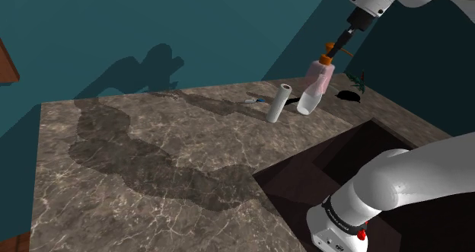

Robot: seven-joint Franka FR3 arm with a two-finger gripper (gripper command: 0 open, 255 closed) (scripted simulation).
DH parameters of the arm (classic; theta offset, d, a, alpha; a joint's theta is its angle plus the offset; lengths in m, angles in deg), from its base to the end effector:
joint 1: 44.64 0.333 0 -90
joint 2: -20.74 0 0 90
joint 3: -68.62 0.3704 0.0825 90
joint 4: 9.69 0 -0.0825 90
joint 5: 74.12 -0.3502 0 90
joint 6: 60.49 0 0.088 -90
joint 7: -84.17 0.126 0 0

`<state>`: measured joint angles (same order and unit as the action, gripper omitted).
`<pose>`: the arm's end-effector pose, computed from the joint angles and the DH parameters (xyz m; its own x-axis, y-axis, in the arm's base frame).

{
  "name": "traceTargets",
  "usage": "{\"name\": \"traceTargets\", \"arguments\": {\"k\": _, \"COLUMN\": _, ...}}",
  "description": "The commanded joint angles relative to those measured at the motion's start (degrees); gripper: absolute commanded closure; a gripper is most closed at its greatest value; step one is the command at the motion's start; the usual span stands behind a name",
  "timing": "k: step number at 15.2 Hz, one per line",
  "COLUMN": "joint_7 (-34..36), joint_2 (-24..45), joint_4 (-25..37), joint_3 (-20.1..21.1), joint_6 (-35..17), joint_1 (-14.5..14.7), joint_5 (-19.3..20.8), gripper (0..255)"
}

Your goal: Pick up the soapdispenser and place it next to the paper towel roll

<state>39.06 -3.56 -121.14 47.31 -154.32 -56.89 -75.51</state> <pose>0.2967 -0.2418 0.6763 0.9591 0.2134 0.1859 0.2277 -0.9719 -0.0592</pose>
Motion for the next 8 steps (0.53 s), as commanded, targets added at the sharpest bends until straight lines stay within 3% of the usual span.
{"name": "traceTargets", "arguments": {"k": 1, "joint_7": -0.1, "joint_2": -0.5, "joint_4": -1.9, "joint_3": 0.0, "joint_6": -1.5, "joint_1": -0.1, "joint_5": 0.2, "gripper": 255}}
{"name": "traceTargets", "arguments": {"k": 8, "joint_7": -0.6, "joint_2": -1.5, "joint_4": -8.2, "joint_3": -0.2, "joint_6": -6.7, "joint_1": -0.5, "joint_5": 0.6, "gripper": 255}}
